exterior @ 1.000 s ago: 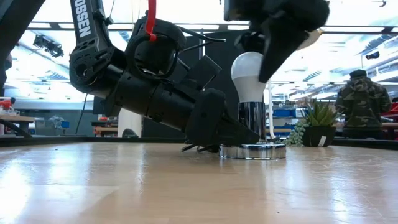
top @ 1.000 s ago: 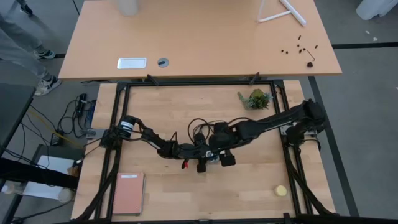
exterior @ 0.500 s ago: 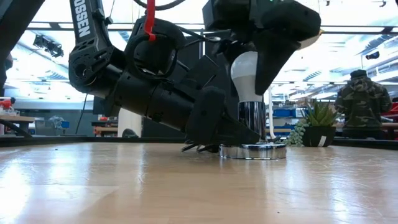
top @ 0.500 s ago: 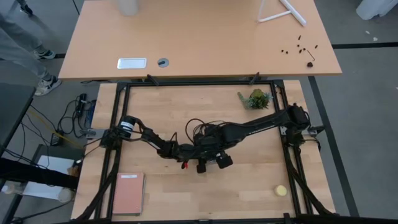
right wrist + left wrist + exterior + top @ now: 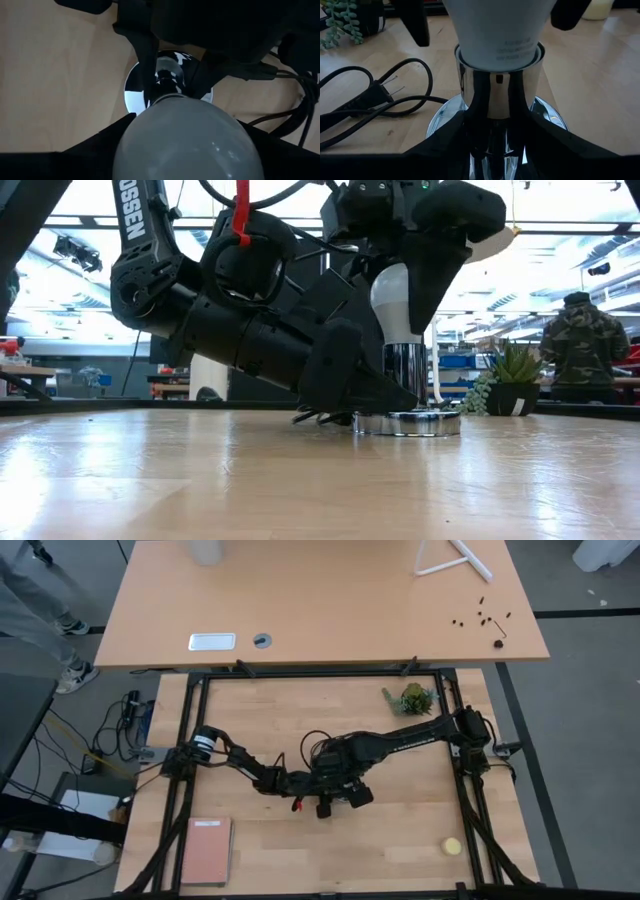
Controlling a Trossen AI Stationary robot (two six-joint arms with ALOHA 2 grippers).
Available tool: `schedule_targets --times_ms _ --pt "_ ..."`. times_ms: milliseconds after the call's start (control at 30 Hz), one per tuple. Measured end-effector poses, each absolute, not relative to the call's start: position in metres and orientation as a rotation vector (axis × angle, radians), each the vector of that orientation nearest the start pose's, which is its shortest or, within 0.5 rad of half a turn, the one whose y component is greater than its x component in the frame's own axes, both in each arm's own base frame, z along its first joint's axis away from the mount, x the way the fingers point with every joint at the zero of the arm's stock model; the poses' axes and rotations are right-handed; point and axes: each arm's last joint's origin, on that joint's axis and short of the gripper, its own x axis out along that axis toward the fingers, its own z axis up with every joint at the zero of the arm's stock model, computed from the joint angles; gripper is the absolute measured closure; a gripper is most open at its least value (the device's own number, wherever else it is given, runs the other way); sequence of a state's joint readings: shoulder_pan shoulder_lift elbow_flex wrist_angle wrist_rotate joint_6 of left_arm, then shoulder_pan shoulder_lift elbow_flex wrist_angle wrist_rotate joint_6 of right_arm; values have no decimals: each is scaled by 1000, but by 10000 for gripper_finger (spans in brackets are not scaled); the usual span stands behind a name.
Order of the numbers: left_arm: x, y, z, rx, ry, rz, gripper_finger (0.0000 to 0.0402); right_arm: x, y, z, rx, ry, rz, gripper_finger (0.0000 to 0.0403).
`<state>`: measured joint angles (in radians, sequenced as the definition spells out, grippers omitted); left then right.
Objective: Screw lightbulb
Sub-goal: Insert the lightbulb into the lamp
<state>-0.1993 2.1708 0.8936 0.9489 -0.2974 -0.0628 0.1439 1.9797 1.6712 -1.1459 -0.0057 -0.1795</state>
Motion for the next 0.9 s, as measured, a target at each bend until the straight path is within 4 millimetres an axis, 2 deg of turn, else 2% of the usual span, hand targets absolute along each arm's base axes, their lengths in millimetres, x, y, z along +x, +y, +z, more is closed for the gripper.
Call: schedule_targets --times_ms 133,300,400,667,900 --pt "382 -68 73 18 315 107 206 384 55 232 -231 1440 259 147" --pt "382 -69 73 18 315 106 206 384 52 232 -164 1451 200 130" --pt "382 -69 74 17 315 106 206 384 50 232 -94 1463 127 124" --pt "381 -69 73 -3 313 120 206 385 50 232 122 1452 -97 141" --pt "381 -69 73 -47 310 144 206 385 49 232 306 1424 -294 128"
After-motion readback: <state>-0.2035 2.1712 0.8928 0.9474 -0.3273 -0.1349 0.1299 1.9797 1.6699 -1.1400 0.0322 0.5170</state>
